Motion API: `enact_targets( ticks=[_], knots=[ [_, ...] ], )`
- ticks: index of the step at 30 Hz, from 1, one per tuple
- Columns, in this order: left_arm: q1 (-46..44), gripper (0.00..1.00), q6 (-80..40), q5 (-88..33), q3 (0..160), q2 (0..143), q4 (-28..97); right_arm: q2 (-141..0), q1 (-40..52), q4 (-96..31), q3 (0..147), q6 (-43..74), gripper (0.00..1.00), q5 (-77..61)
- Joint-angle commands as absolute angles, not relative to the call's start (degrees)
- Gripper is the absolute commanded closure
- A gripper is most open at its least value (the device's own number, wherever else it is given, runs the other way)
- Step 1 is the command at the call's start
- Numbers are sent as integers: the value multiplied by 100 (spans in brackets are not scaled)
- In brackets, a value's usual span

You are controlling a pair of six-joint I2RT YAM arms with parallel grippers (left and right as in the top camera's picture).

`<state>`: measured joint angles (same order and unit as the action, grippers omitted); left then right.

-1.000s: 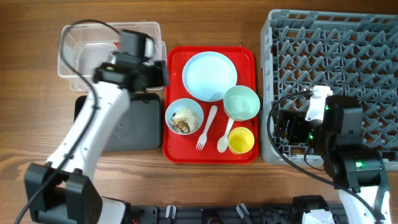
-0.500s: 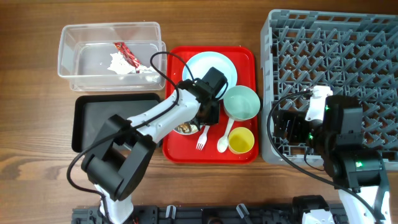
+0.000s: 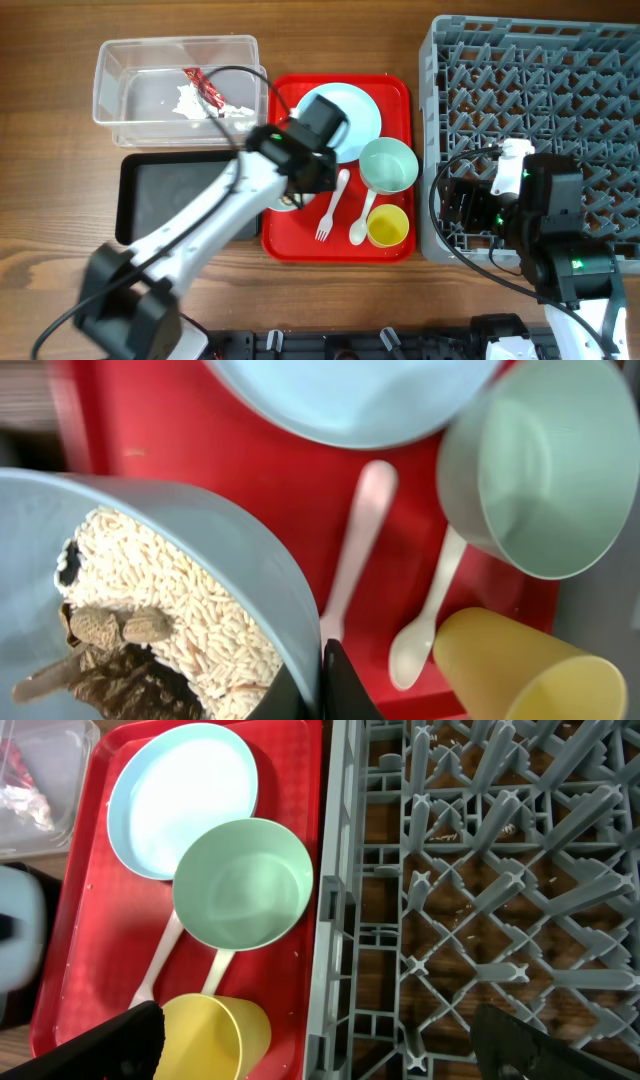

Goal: Sort waste into correct bins and load items into the dishwasher rack
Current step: 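Grasp the small blue bowl of rice with the left gripper, then tip the blue bowl over the black tray to empty the rice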

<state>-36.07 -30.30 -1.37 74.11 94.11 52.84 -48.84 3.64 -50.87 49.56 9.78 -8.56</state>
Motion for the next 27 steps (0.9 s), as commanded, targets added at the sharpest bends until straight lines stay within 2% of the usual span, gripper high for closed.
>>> enact_targets(
  ticks=[1, 7, 11, 12, 14, 20, 27],
  knots=[
    [-2781, 96, -2506, -572, 7522, 8980, 5631, -4864, 340, -5109, 5078, 902, 0, -913],
    [-110, 96, -631, -3688, 6678, 9054, 5363, -4864, 340, -5122, 5078, 902, 0, -913],
    [1007, 96, 196, -5120, 5881, 9317, 4934, -4864, 340, -5124, 5078, 902, 0, -913],
    [1356, 96, 753, -5961, 5688, 9496, 4928, -4864, 340, -5124, 5078, 904, 0, -913],
    [1702, 96, 1144, -6812, 5546, 9802, 4925, -4864, 340, -5131, 5078, 899, 0, -910],
    [2311, 96, 1157, -8820, 5529, 10202, 5483, -4864, 340, -5159, 5078, 899, 0, -910],
    [2886, 96, 963, -9037, 5529, 10202, 6014, -4864, 340, -5170, 5078, 902, 0, -913]
  ],
)
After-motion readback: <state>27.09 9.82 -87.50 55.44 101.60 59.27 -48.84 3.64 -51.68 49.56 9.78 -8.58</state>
